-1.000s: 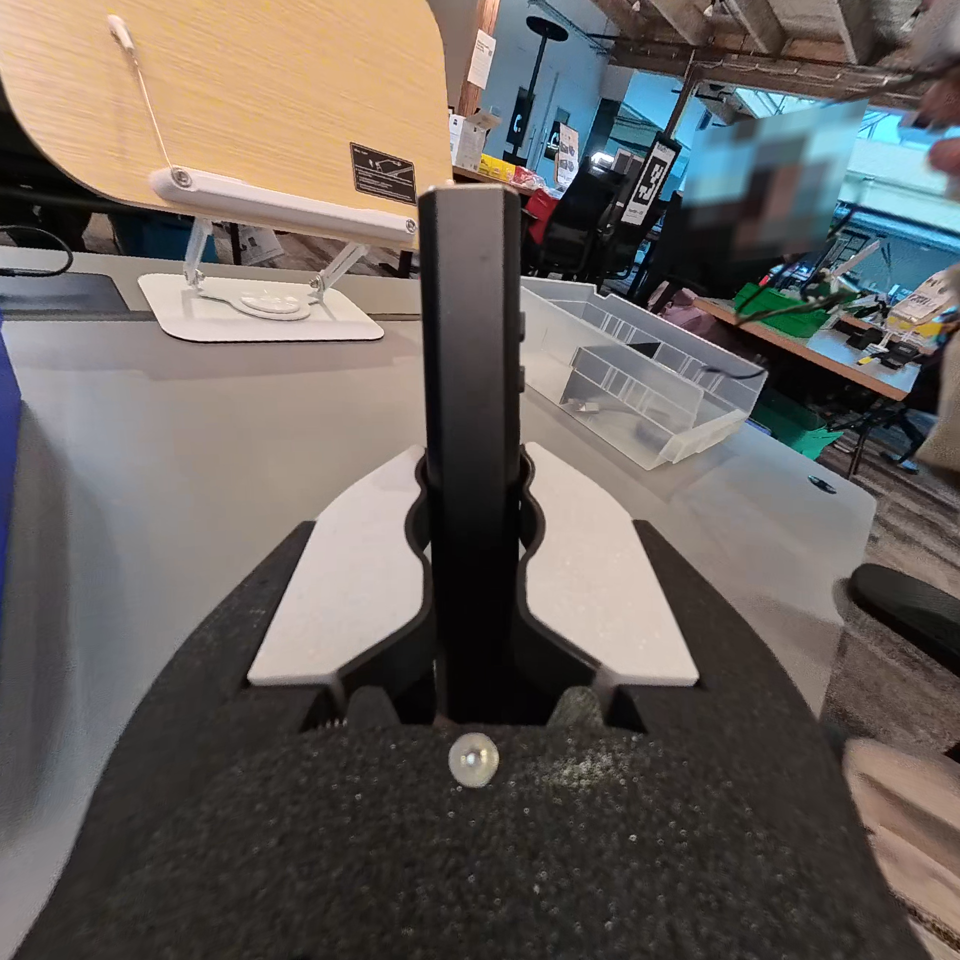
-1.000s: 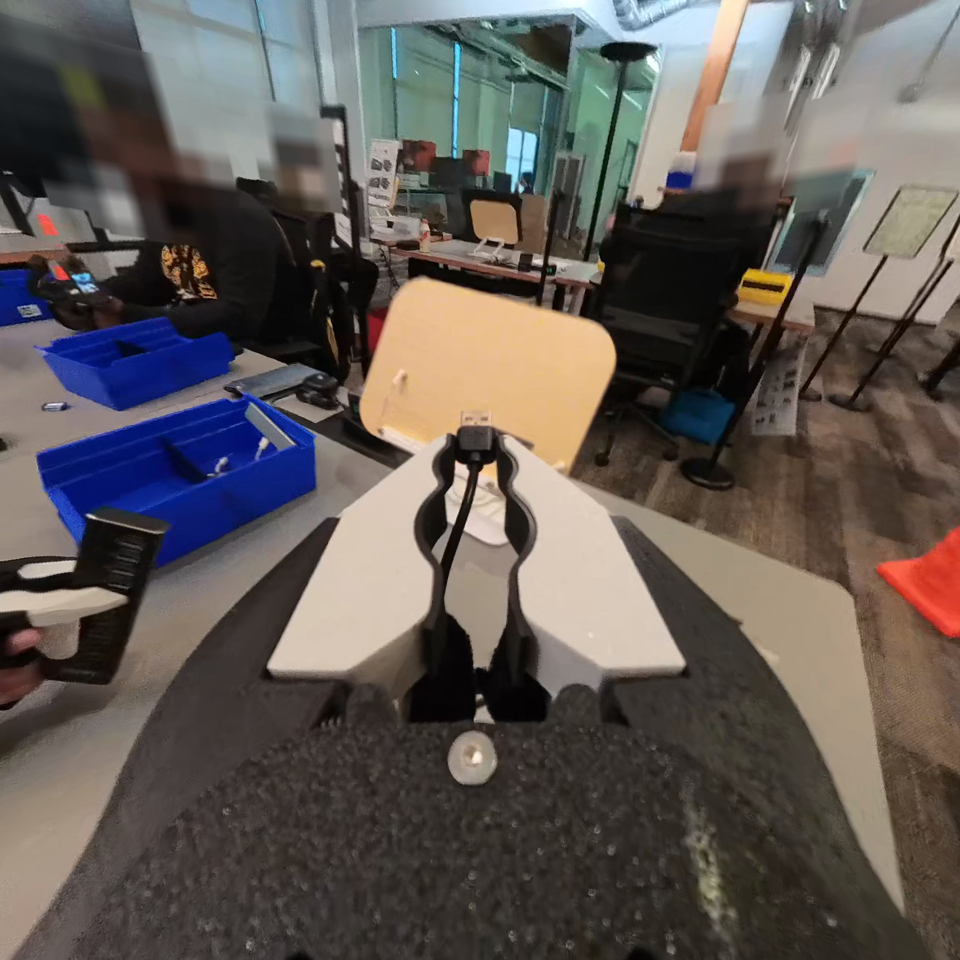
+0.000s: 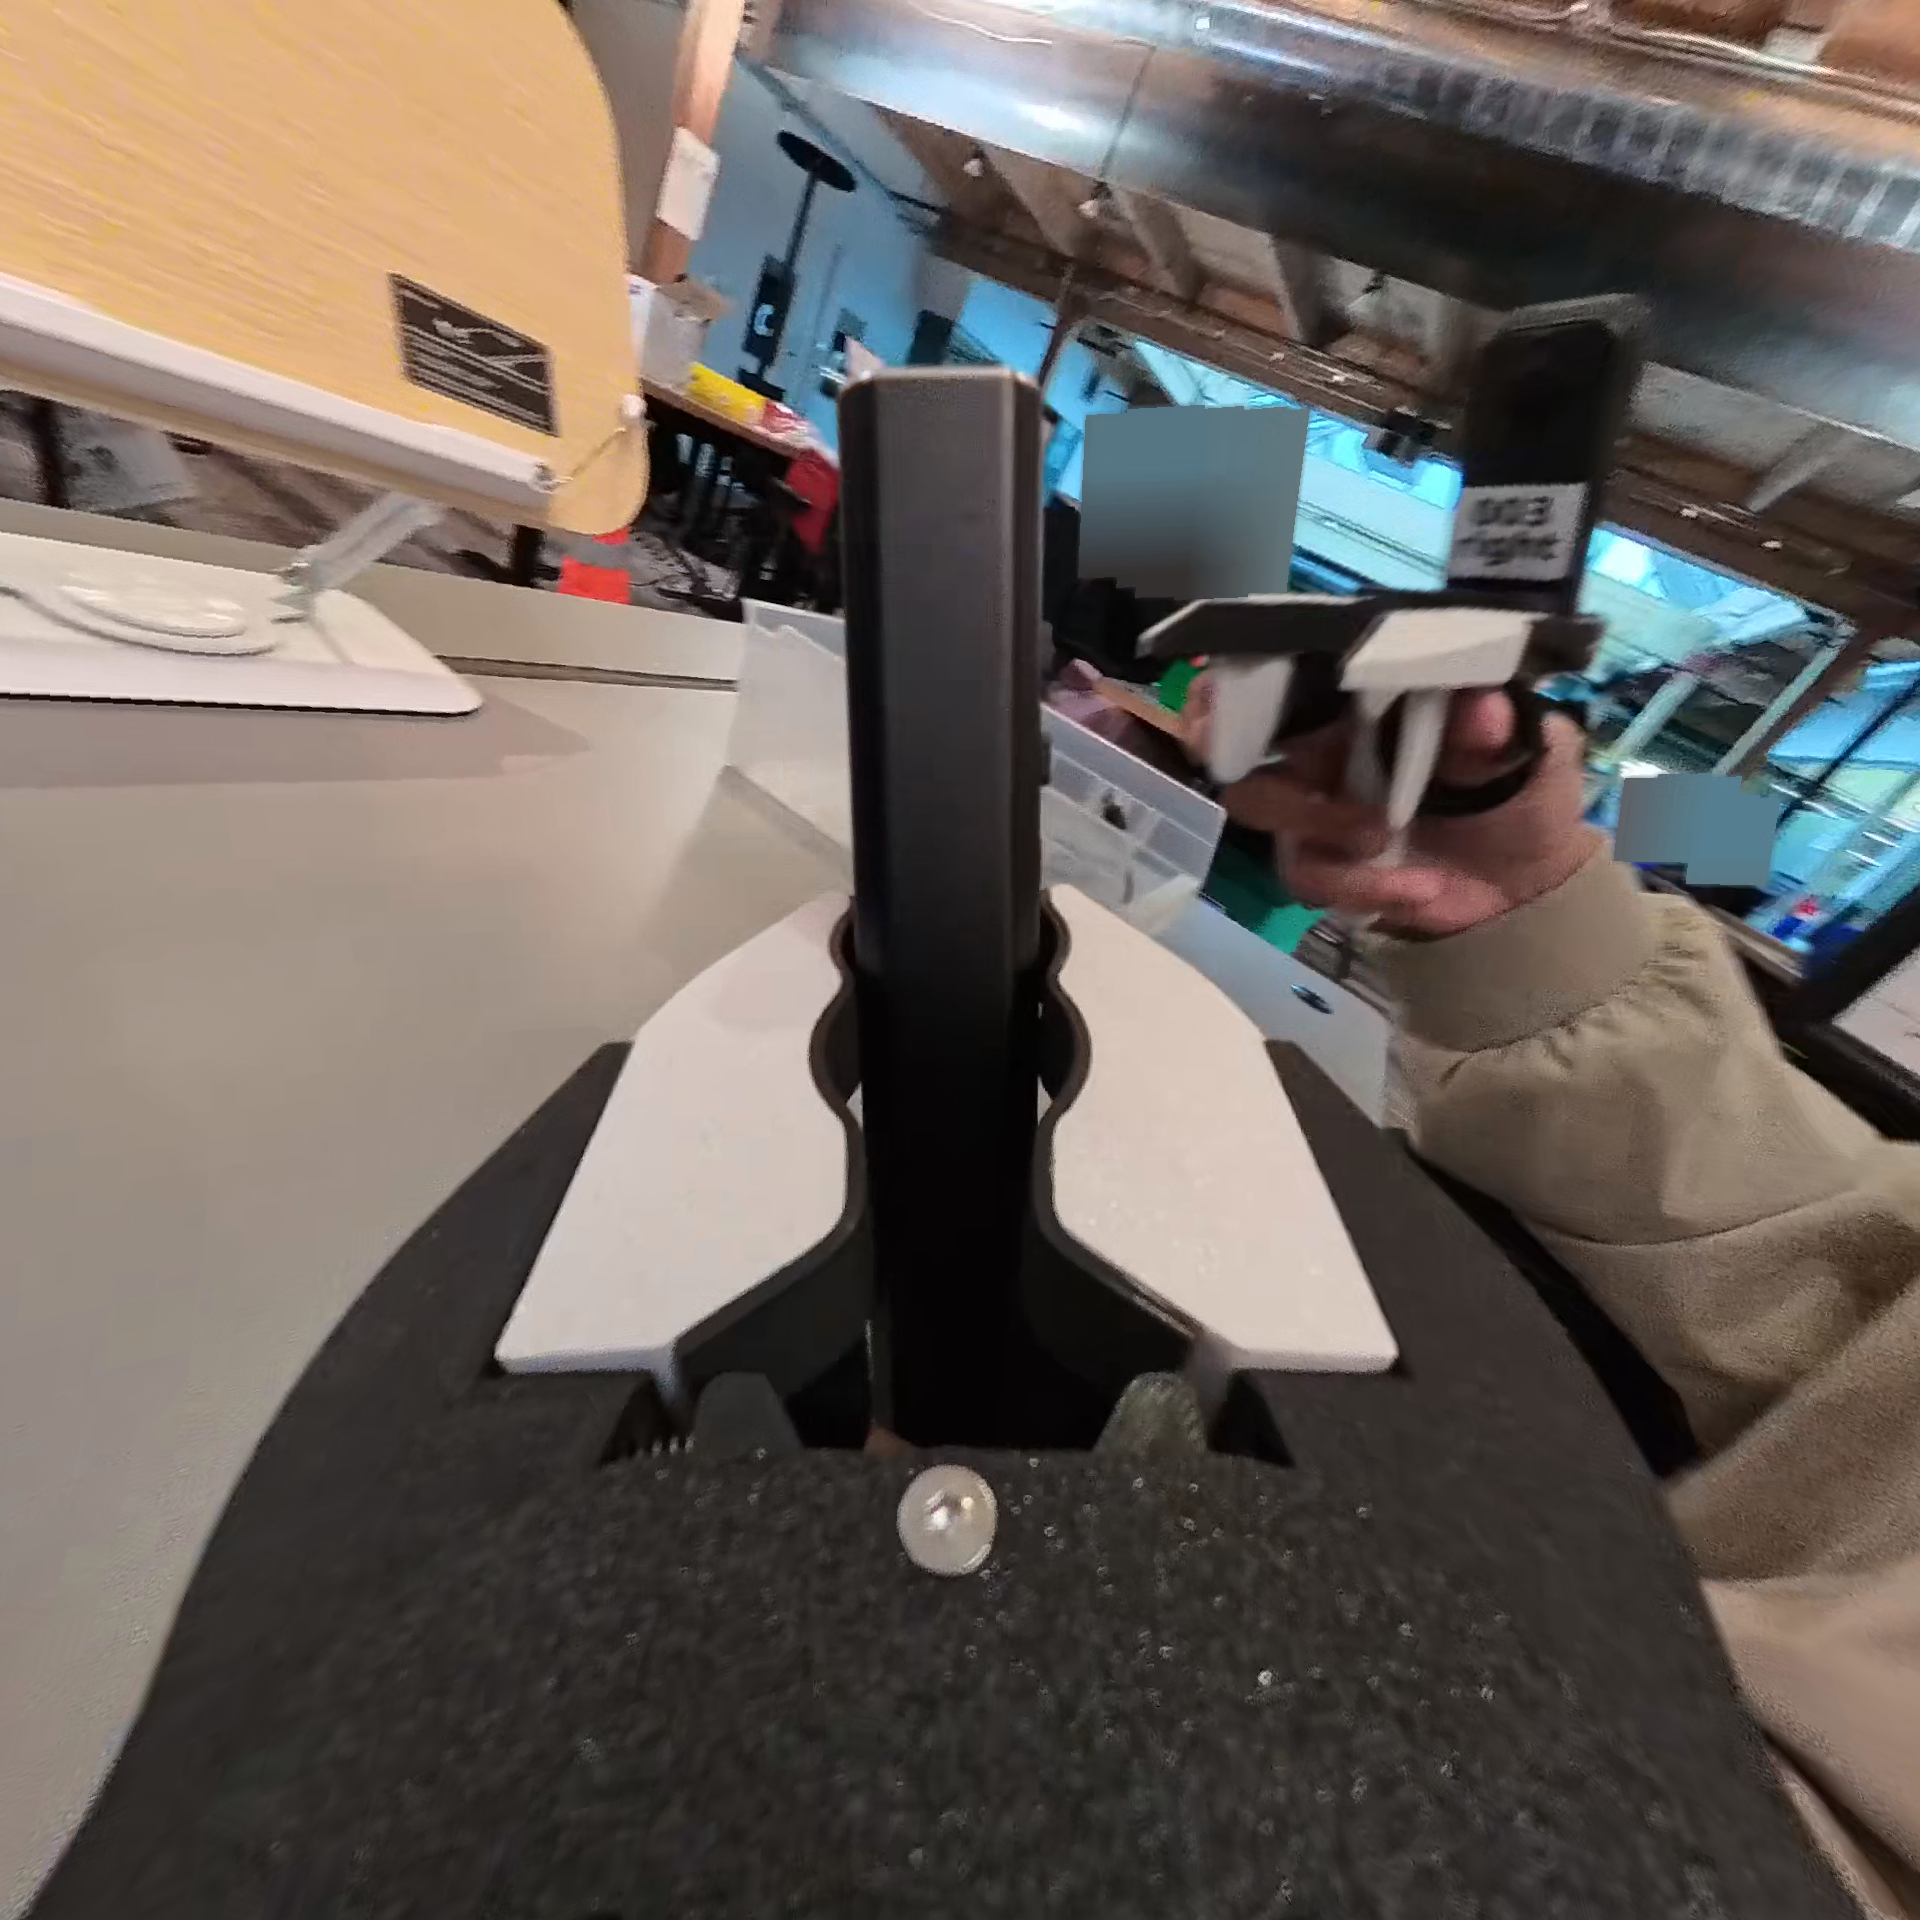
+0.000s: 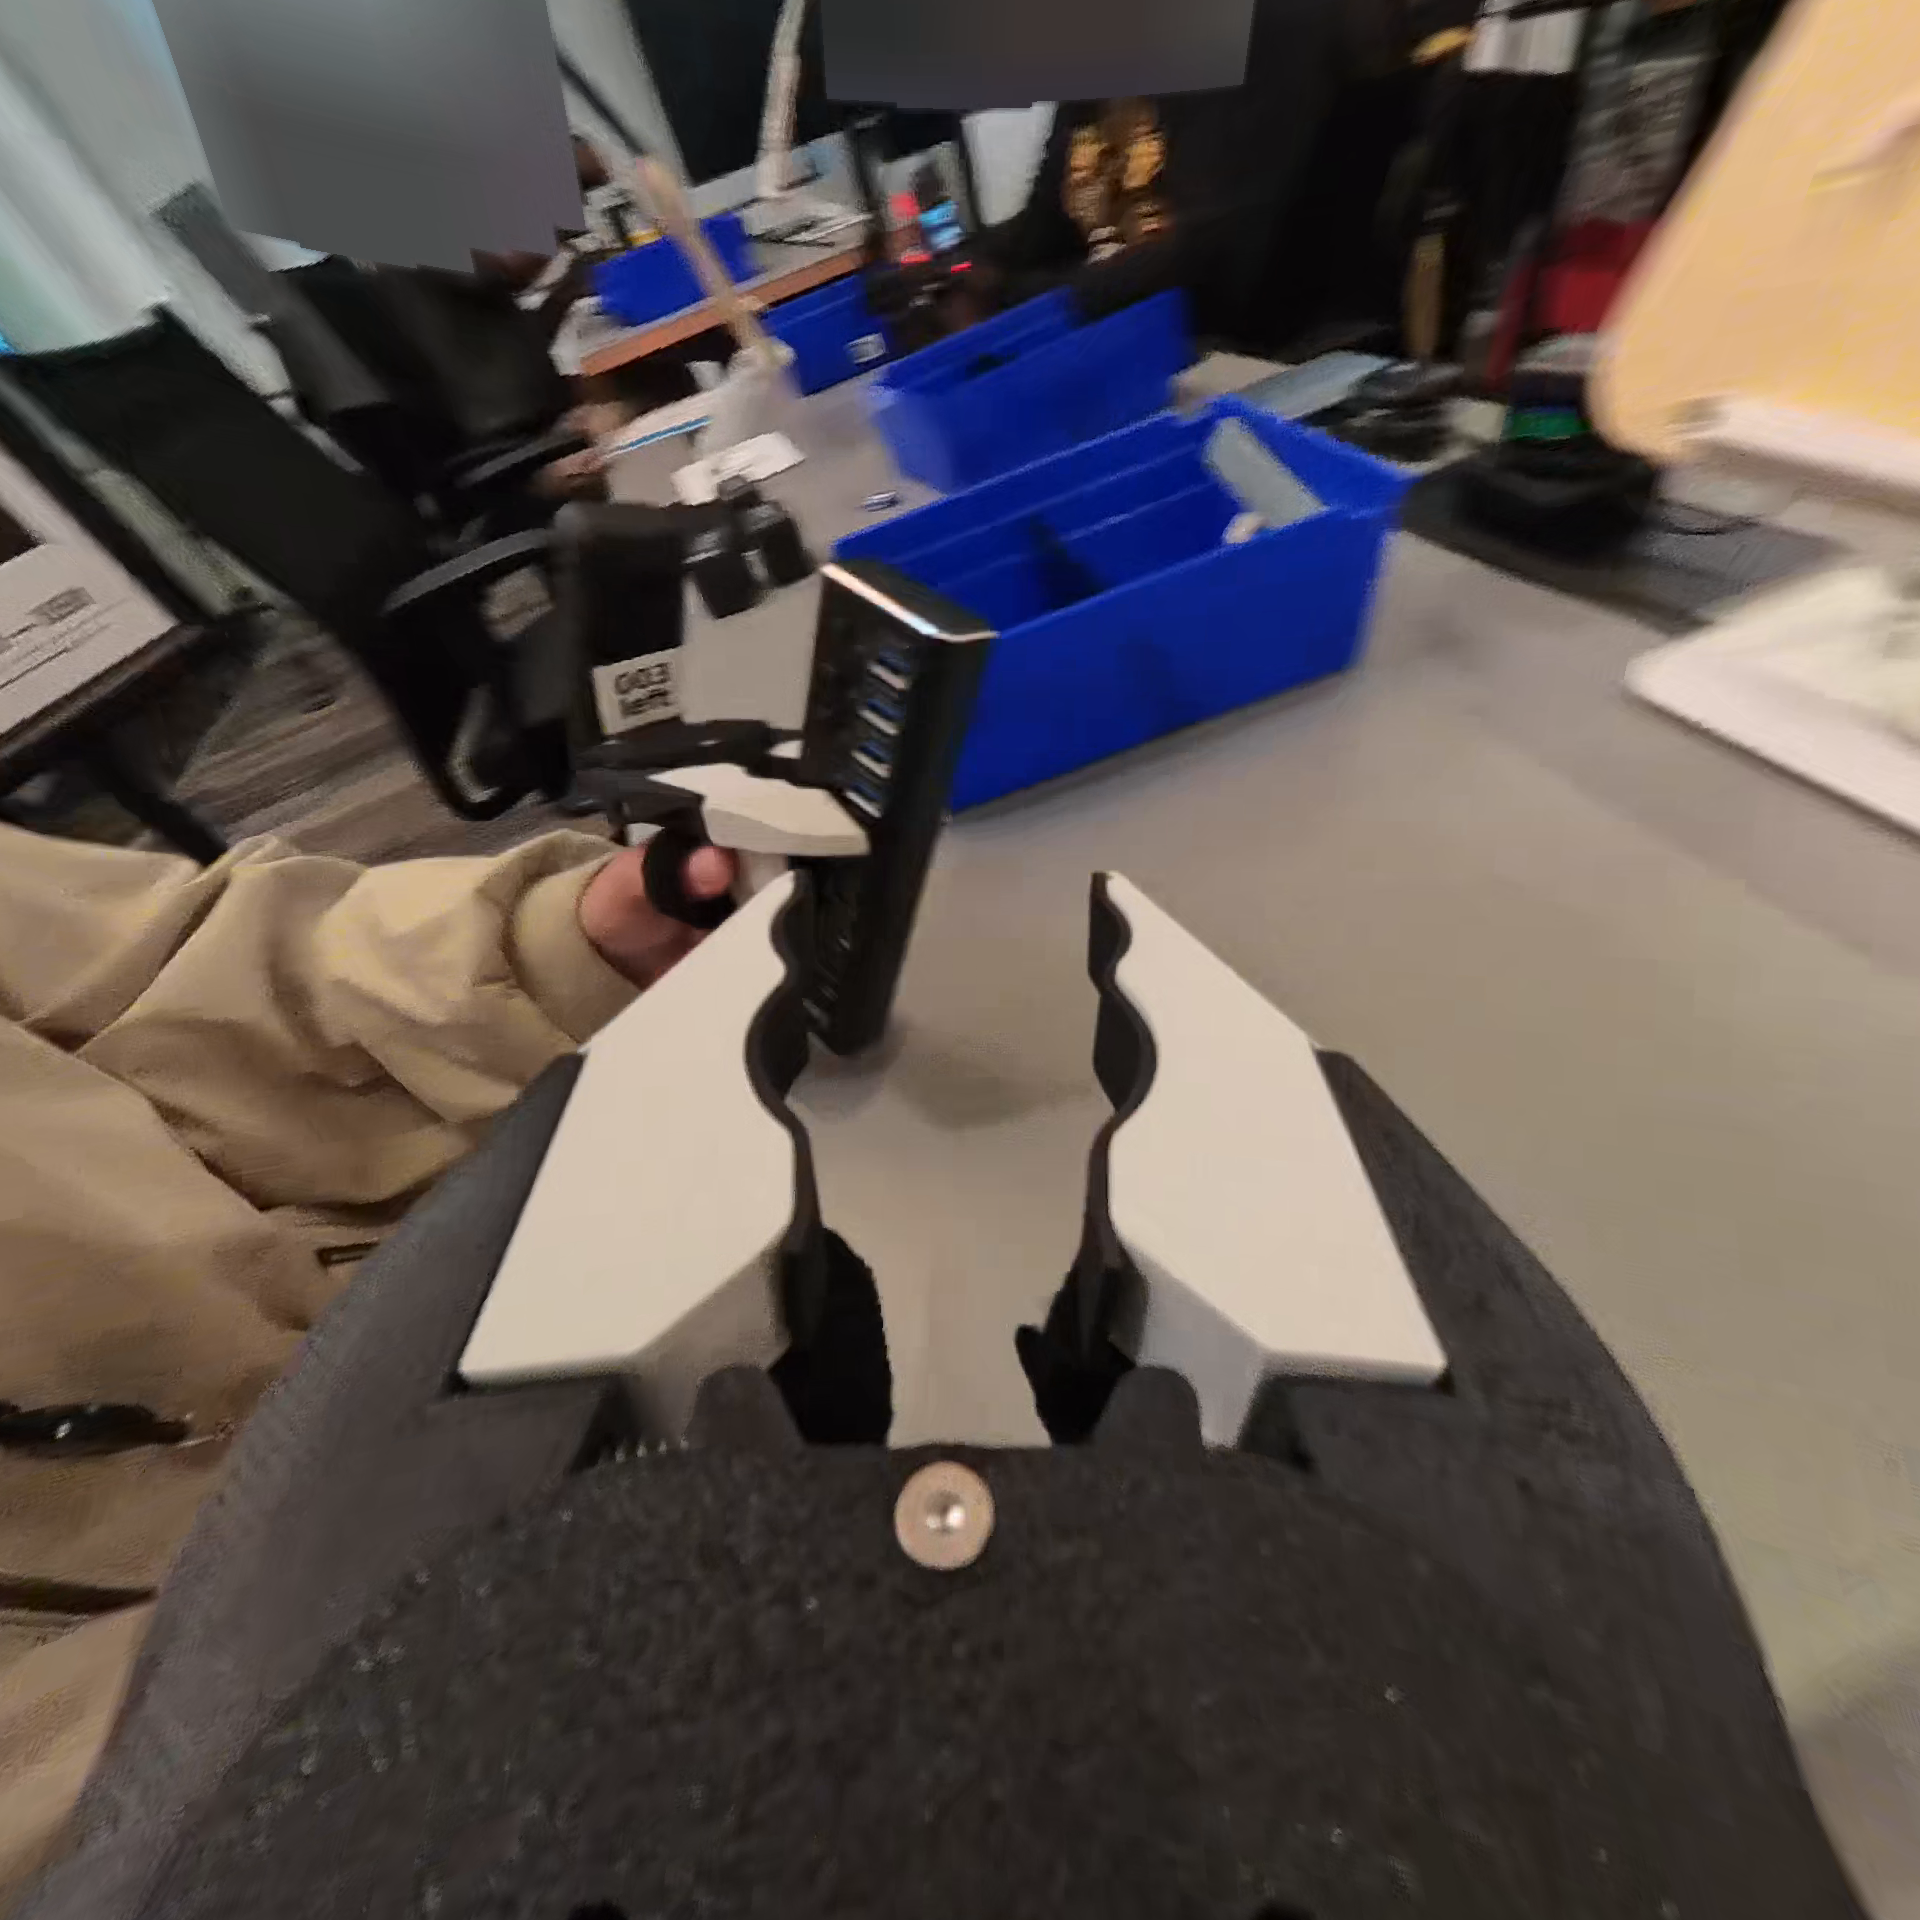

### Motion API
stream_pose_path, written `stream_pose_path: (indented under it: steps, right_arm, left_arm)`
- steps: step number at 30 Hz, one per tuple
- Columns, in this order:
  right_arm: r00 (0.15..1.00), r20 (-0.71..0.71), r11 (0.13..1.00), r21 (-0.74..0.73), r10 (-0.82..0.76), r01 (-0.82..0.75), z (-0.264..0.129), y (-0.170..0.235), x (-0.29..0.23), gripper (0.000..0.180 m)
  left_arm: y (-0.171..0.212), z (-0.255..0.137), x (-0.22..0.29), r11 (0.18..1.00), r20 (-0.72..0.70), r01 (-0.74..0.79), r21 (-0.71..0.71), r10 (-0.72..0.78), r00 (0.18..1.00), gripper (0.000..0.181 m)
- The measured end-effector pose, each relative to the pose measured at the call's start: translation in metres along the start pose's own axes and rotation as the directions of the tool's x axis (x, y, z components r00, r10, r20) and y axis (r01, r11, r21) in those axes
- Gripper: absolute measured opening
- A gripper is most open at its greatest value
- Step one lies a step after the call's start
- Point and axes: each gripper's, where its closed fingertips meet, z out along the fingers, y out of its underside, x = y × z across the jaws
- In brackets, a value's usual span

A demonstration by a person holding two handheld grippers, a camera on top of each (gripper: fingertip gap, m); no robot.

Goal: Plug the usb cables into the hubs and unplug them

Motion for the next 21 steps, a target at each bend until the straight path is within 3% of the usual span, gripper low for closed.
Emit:
stream_pose_path:
  steps: [3,7,9,12,16,18,21]
  right_arm:
    - [0.995,0.086,0.999,-0.014,-0.045,0.046,0.046,0.023,-0.022,0.052]
    - [0.961,0.274,0.995,0.072,0.044,-0.067,0.054,0.021,-0.05,0.042]
    - [0.926,0.365,0.989,0.074,0.092,-0.127,0.05,0.019,-0.06,0.026]
    - [0.928,0.364,0.99,0.08,0.076,-0.112,0.047,0.018,-0.057,0.026]
    - [0.974,0.228,0.995,0.1,0.002,-0.026,0.031,0.004,-0.035,0.026]
    - [0.994,0.105,0.991,0.13,-0.027,0.013,0.006,-0.017,-0.009,0.026]
    - [0.988,-0.144,0.976,0.201,-0.057,0.085,-0.056,-0.06,0.047,0.026]
  left_arm:
    - [0.009,0.004,0.03,0.999,-0.158,0.017,-0.046,-0.024,0.987,0.029]
    - [0.015,0.004,0.064,0.995,-0.326,0.067,-0.079,-0.09,0.941,0.029]
    - [0.014,0.006,0.071,0.994,-0.352,0.084,-0.067,-0.103,0.93,0.029]
    - [0.013,0.01,0.07,0.995,-0.334,0.09,-0.049,-0.101,0.937,0.029]
    - [-0.002,0.002,0.058,0.991,-0.304,0.128,0.036,-0.111,0.946,0.047]
    - [-0.008,-0.008,0.052,0.984,-0.328,0.17,0.053,-0.144,0.934,0.034]
    - [-0.009,-0.014,0.034,0.985,-0.275,0.165,0.039,-0.148,0.95,0.033]
